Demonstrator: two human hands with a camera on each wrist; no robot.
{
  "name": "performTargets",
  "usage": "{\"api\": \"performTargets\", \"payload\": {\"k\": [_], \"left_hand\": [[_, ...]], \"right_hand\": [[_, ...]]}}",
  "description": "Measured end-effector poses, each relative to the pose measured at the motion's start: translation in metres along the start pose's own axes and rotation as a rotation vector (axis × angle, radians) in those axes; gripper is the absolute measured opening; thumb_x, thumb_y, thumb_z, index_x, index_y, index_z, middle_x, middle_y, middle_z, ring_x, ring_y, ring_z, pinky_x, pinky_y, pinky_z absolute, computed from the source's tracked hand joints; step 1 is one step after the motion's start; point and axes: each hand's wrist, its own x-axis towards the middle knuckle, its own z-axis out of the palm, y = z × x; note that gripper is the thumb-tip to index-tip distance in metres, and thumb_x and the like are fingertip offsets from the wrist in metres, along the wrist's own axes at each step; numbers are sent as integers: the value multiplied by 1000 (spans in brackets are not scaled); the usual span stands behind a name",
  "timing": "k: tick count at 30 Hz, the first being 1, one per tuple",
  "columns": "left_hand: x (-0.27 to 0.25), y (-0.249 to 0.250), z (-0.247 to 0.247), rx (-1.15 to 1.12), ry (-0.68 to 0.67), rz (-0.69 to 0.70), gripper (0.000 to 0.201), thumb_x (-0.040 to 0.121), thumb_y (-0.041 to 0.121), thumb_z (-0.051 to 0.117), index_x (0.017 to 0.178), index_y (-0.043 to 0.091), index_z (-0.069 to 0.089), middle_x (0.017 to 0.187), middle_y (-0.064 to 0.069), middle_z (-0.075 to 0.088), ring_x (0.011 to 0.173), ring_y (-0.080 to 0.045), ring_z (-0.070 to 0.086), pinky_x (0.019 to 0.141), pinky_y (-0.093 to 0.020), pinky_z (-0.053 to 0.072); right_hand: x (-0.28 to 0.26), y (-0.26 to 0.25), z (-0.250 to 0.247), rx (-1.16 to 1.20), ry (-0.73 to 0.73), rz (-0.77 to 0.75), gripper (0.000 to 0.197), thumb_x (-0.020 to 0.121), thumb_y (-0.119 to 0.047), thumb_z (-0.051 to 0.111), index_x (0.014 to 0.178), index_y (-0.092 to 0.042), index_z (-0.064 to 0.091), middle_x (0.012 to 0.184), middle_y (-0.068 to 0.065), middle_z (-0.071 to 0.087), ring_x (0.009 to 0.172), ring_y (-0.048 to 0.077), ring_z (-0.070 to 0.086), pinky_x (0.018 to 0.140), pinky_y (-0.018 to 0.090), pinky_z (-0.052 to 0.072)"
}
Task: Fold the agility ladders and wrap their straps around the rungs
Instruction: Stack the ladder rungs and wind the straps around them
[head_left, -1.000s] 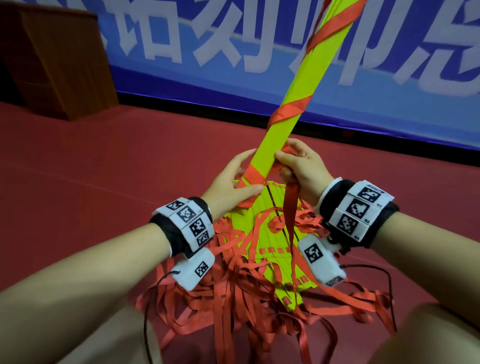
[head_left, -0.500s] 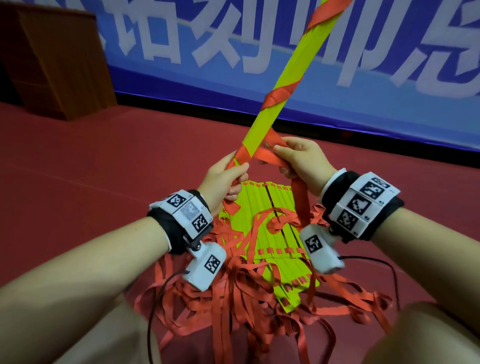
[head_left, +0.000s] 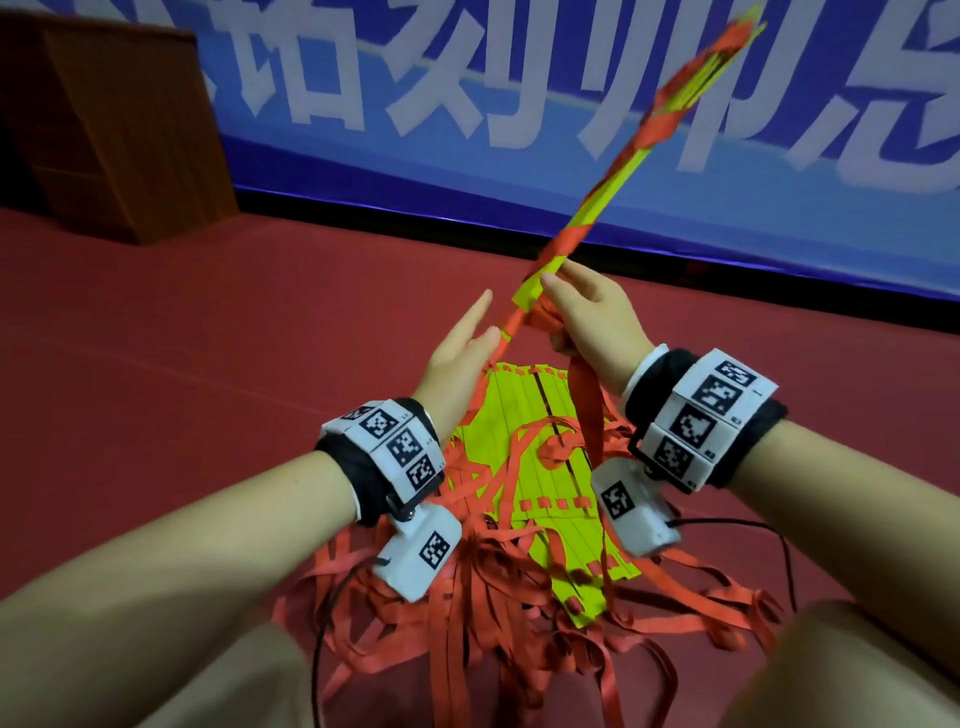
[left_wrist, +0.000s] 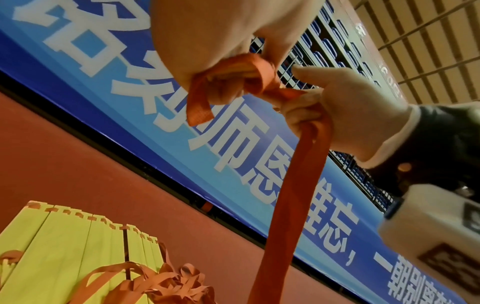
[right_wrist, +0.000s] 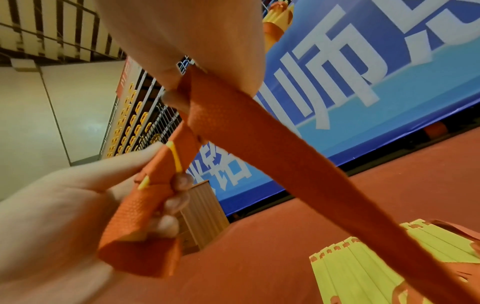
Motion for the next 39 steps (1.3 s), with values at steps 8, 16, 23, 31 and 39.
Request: {"api": "performTargets", "payload": {"k": [8,16,23,31,39], "left_hand": [[3,-5,-4,-56,-258,-96,76,82,16,74,148,23,37,118,-7,64,102,-16,64,91,-30,51],[2,-3,-9,-238,-257,-123,33,84,0,61,112,17,53,73,-6,66,60,-21,61,62,-34,53],[8,5,-8,-203,-157,-75,46,93,-8,46,137,8,40,64,-4,49,43,-11,38,38,-17,30],[9,14,-23,-220,-86,-221,33,96,56,44,98,24,50,58,1,45,45,-15,41,48,-25,35],[14,13,-20,-232,70,-228,34,101,40,41,89,9,49,52,-5,54,38,-19,44,45,-26,38]], "right_hand": [[-2,20,-5,91,27,-58,35,94,3,51,126,-10,55,52,-10,52,37,3,36,39,16,30],[-4,-1,3,14,-57,-170,46,92,-1,57,134,-18,51,70,-4,57,51,3,50,43,17,39],[6,-8,-7,-152,-94,-111,9,90,-6,64,83,-13,62,50,-10,58,36,2,45,37,17,39],[8,9,-16,-305,-232,-4,24,93,0,55,79,-19,50,64,0,63,40,2,55,43,18,47],[5,0,-6,-212,-233,122,32,98,-9,46,66,-11,49,53,2,37,35,7,31,35,17,23]]}}
